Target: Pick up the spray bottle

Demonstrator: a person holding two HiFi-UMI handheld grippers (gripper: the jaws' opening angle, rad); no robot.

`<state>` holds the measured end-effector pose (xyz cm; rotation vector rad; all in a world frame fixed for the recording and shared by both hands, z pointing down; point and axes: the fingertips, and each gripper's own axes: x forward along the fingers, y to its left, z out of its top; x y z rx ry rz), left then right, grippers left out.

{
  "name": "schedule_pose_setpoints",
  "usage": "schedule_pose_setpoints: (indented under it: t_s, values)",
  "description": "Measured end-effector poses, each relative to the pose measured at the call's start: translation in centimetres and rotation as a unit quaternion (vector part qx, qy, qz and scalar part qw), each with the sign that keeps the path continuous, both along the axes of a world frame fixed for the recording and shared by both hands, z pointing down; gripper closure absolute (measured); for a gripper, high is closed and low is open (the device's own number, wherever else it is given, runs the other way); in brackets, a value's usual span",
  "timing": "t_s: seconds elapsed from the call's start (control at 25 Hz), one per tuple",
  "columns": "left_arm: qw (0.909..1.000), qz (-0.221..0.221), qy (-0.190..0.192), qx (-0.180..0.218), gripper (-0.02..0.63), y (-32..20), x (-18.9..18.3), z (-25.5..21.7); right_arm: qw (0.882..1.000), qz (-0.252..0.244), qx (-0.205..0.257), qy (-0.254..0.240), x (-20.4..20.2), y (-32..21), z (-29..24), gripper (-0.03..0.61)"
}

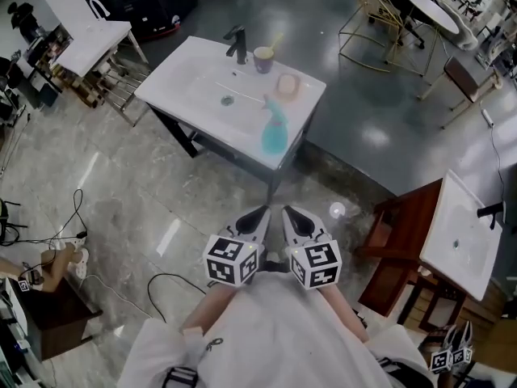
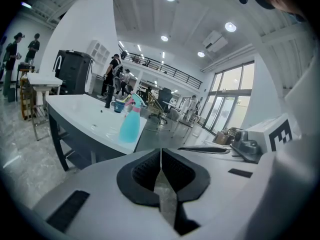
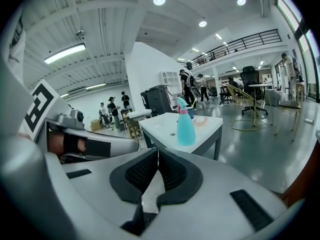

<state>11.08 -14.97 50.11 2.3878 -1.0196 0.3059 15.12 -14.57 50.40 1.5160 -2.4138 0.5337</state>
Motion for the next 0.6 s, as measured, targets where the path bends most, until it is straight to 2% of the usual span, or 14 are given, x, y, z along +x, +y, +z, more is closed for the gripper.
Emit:
schedule_pose_setpoints:
  t_s: [0.6]
  values:
    - [1.0000, -0.005, 0.004, 0.003, 0.581, -3.9, -0.4, -0.1, 1.000, 0.005, 0.010, -0.005, -0.1, -3.8, -0.5, 0.549]
